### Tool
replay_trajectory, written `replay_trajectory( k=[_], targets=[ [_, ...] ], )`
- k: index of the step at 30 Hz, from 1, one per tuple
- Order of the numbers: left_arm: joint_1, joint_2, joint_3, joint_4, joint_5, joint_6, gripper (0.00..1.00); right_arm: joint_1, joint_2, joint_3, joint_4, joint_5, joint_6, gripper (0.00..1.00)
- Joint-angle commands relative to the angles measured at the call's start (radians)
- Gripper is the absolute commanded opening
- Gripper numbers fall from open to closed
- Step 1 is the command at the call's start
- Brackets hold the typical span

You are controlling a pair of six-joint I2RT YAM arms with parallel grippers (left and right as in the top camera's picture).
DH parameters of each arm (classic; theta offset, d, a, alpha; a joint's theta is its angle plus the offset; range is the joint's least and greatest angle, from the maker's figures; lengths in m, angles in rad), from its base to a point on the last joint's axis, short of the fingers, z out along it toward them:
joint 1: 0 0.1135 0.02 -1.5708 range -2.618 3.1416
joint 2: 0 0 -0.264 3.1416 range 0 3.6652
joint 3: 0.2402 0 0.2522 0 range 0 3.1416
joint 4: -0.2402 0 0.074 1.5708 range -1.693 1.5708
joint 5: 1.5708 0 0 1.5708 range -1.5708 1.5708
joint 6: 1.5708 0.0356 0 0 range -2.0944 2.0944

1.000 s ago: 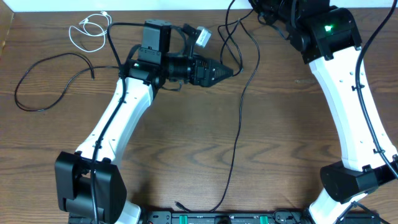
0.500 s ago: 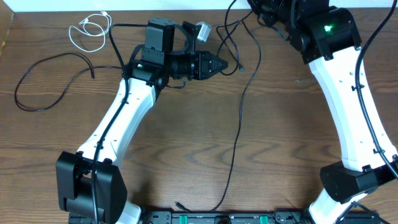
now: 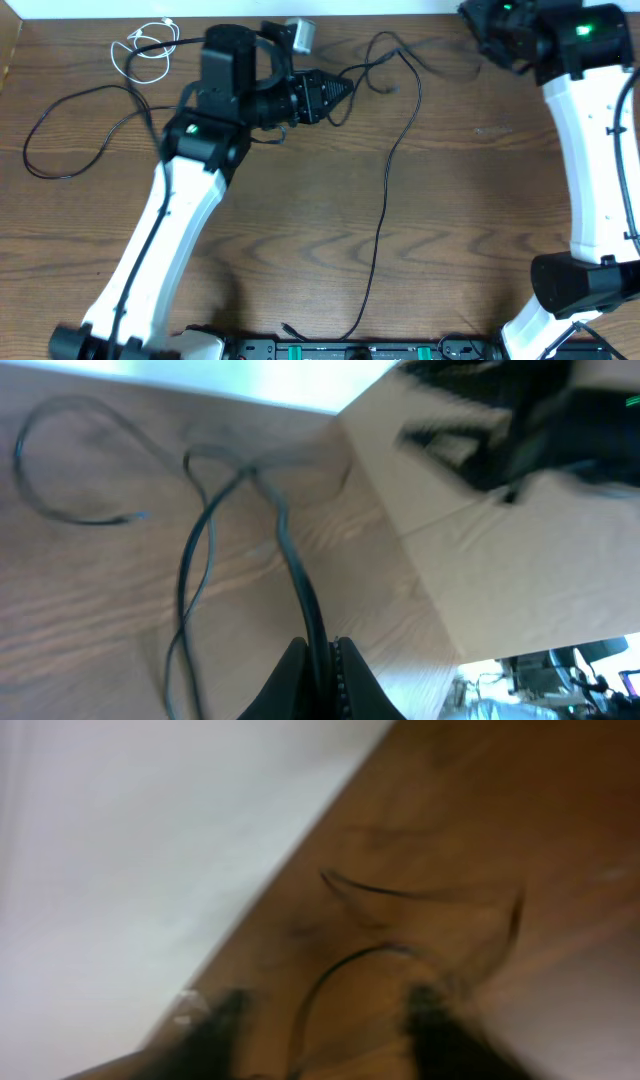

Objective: Untangle cables

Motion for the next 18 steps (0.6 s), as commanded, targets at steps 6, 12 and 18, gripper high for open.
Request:
replay_trajectory(
  k=[6,12,18],
  targets=[
    [0.003,-0.122,0.097,0.113,-0.024,-0.175,0.07,-0.062,0.005,0.001,-0.083,0.024,-0.344,0.99],
    [0.003,-0.149,0.219,0.229,-0.025,-0.28,0.07,-0.061,0.005,0.001,-0.136,0.024,-0.436,0.99],
    [0.004,-0.16,0.337,0.192,-0.026,-0.283,0.07,-0.061,0.005,0.001,-0.144,0.024,-0.436,0.99]
  ],
)
